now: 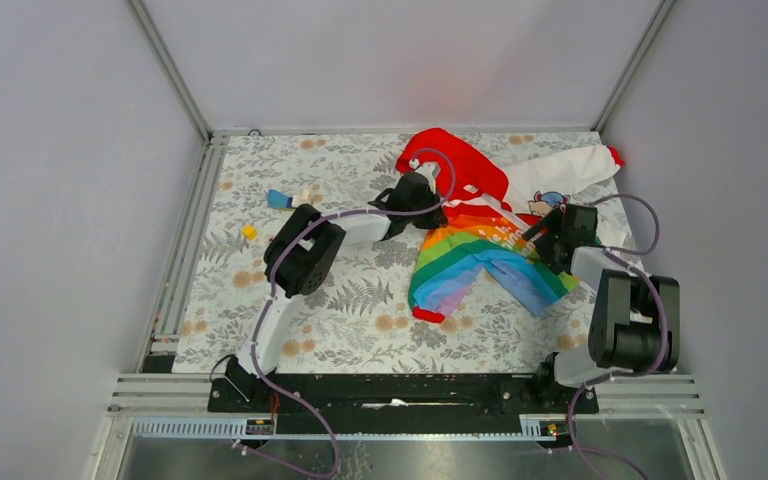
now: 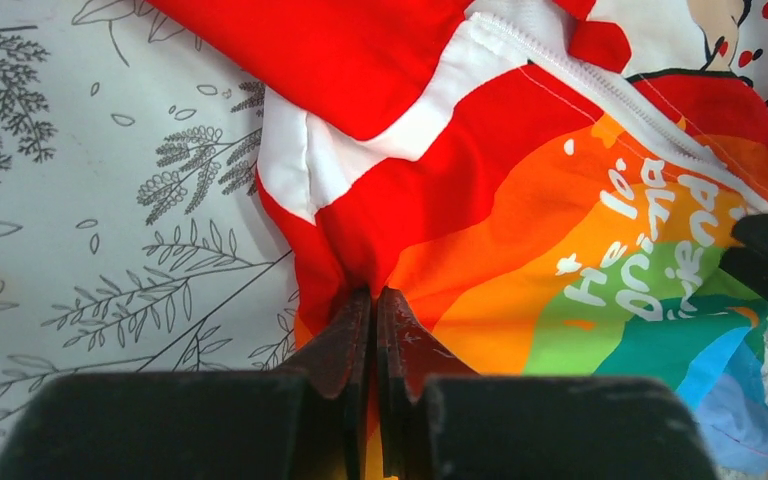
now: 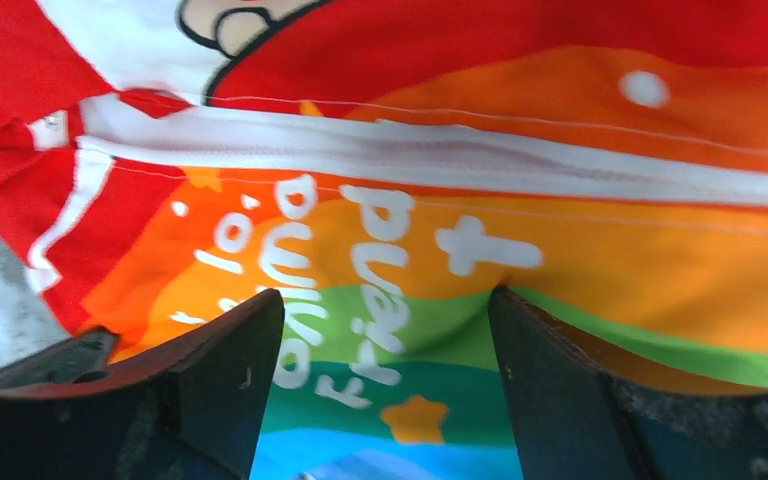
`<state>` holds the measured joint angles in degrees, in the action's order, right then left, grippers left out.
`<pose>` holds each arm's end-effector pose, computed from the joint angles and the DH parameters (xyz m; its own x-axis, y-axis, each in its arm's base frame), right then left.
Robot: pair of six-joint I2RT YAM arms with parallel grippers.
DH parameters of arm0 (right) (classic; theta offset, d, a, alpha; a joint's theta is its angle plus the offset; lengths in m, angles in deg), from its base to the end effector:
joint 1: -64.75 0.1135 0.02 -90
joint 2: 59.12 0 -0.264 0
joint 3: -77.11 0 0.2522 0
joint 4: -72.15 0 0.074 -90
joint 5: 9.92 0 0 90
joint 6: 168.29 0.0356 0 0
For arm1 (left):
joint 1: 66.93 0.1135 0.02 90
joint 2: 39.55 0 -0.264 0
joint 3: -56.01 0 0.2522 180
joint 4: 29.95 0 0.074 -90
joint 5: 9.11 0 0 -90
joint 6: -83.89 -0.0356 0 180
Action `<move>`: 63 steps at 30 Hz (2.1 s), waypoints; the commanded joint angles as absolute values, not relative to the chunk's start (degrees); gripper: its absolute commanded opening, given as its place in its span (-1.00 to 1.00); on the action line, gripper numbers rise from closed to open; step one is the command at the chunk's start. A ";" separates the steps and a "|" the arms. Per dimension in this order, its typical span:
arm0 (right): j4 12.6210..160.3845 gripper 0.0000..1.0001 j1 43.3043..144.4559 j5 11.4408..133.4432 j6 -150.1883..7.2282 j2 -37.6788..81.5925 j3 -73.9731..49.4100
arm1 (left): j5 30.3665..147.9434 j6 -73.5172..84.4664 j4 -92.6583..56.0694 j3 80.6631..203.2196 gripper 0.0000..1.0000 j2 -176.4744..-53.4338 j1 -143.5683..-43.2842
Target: Zip up the jacket
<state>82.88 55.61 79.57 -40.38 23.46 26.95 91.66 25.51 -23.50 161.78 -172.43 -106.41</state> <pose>0.2753 -0.0440 0.1651 -0.4391 0.6929 -0.5719 0.5351 0.7130 0.4531 0.3932 -0.3325 0.1318 -0.7538 -0.0463 -0.6554 0.4105 0.7457 -0.5249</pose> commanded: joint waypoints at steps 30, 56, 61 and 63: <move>74.43 0.42 71.40 67.37 -28.10 73.42 -30.22 | 82.49 19.48 -16.36 163.05 -1.00 -169.09 -102.83; 98.10 0.91 62.95 71.63 -52.84 26.45 4.95 | 77.03 19.83 -19.54 150.00 0.41 -148.39 -102.77; 94.38 0.84 54.35 73.19 -45.56 9.25 23.75 | 85.82 21.26 -21.24 154.92 0.84 -148.36 -105.40; 92.58 0.74 49.16 68.27 -44.39 5.31 28.14 | 90.58 22.06 -22.70 158.45 0.97 -150.09 -105.95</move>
<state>95.62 55.41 71.39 -49.26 11.59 20.61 80.64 20.44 -17.25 152.38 -149.54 -104.27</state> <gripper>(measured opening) 0.908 0.952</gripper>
